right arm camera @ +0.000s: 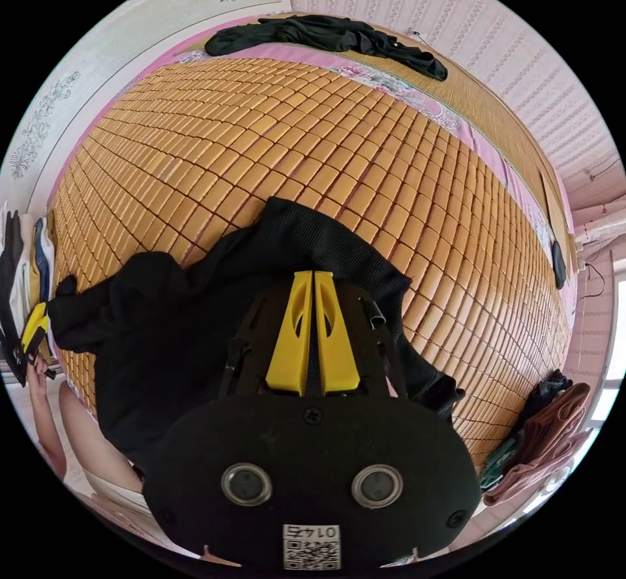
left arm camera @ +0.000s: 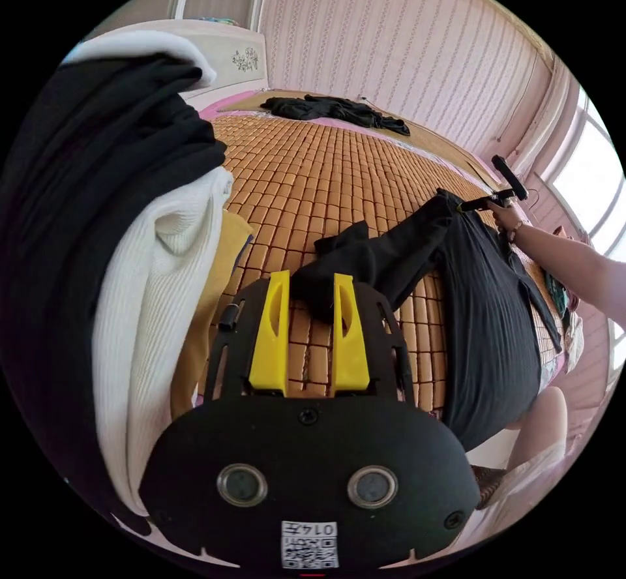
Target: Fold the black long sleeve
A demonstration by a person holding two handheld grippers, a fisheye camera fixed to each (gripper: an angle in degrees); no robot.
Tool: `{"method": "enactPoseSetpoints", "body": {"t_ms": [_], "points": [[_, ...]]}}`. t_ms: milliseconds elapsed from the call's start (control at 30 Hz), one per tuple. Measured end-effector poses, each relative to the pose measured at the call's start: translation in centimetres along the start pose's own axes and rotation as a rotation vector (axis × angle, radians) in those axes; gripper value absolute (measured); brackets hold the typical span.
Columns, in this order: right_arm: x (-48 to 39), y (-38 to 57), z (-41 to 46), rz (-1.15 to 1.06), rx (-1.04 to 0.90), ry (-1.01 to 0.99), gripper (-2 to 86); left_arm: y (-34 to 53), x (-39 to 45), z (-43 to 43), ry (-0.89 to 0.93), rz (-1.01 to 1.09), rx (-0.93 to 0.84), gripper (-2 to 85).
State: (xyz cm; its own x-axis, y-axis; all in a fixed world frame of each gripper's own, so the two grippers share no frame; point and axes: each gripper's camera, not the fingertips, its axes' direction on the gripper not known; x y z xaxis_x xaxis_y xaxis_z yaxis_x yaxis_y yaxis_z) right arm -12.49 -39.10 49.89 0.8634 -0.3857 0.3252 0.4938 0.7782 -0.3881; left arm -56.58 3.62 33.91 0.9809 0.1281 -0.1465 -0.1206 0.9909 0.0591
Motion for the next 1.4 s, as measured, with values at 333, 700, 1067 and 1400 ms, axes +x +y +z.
{"method": "enactPoseSetpoints", "body": {"t_ms": [333,700,1067,1400], "points": [[-2.6,-2.0,0.2,-0.054,-0.018,0.045,-1.0,4.1,1.7,-10.6,-0.004,-0.012,0.180,2.5],[-5.3,-3.3,-0.9,-0.097,0.013,0.100,-0.5,7.6,-0.2,-11.9,-0.139,-0.058,0.148,5.0],[-21.9,-1.2,-2.9,-0.717,-0.003,-0.166,8.2,4.4,-1.6,-3.4,-0.070,-0.078,-0.055,6.6],[-20.9,0.5,-6.8,-0.700,0.184,-0.179,-0.6,5.1,-2.5,-14.5,0.162,-0.108,-0.030,0.4]]}}
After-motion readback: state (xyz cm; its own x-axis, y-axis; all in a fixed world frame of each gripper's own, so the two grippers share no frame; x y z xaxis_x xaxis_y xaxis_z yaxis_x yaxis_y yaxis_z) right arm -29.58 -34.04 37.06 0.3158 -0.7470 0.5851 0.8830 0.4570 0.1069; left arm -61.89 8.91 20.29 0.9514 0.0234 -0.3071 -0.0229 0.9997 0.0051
